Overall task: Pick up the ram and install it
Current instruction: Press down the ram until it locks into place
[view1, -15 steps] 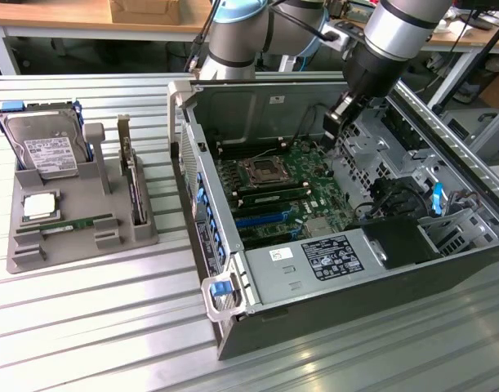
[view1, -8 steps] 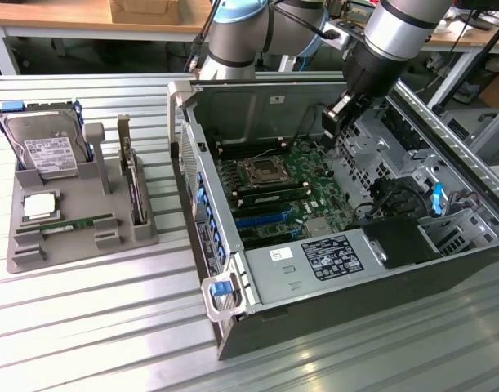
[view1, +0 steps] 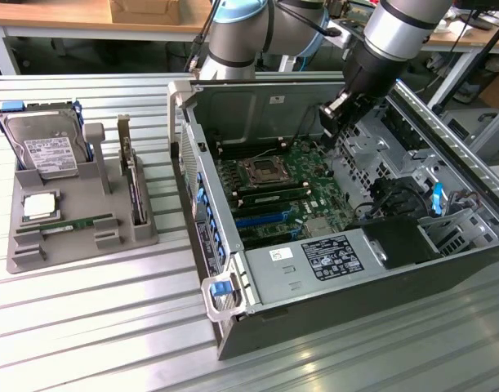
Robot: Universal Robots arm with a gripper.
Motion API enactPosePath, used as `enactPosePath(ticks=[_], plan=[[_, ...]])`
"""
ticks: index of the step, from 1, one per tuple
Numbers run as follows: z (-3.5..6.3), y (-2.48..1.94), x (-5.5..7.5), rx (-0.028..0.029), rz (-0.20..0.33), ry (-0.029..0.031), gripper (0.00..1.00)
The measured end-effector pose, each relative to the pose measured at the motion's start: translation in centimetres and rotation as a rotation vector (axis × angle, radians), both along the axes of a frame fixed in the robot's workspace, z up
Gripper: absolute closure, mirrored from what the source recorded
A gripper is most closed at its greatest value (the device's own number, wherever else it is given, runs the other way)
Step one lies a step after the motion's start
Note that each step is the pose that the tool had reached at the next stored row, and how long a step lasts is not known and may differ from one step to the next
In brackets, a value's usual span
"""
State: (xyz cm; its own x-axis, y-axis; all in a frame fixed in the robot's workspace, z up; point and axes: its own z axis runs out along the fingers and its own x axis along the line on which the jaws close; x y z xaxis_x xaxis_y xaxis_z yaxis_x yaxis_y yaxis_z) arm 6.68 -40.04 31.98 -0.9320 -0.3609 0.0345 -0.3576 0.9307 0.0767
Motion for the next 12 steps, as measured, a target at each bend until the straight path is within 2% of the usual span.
enactPosePath(ticks=[5, 12], plan=[[0.00, 0.00, 0.00, 0.0000, -0.085, 0.0000, 0.89], [0.00, 0.00, 0.00, 0.0000, -0.169, 0.0000, 0.89]])
